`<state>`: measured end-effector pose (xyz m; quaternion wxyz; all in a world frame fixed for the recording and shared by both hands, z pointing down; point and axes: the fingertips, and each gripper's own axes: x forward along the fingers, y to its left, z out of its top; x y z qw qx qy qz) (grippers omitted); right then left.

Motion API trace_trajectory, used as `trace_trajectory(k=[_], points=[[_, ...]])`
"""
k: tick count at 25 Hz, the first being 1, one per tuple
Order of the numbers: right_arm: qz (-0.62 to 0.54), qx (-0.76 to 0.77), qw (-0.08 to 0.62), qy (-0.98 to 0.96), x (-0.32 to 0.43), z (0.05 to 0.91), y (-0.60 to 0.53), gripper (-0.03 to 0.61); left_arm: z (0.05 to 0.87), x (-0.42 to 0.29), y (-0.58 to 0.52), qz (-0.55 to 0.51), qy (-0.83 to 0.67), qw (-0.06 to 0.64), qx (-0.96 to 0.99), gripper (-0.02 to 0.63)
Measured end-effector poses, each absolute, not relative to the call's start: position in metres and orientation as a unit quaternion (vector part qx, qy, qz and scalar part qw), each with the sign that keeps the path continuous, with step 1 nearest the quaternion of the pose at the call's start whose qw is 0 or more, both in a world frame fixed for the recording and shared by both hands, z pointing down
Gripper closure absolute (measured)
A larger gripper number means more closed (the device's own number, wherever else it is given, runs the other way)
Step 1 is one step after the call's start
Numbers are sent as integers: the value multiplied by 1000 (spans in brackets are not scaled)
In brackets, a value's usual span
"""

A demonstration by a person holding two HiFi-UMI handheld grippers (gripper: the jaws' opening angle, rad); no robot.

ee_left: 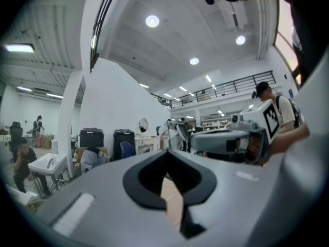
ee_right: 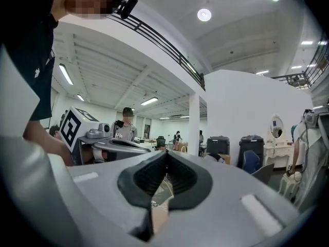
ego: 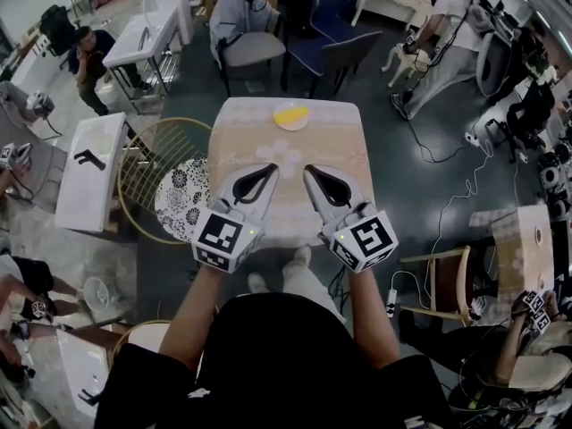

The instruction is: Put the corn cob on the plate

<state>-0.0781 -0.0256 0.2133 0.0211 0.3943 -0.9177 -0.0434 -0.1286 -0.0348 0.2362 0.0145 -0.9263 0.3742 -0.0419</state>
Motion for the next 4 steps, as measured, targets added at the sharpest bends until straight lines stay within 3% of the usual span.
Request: trace_trajectory(k=[4], points=[[-46,394,22,-918,-75,212,-22,578,237,-126,-34,-42,376,14,-926,606]])
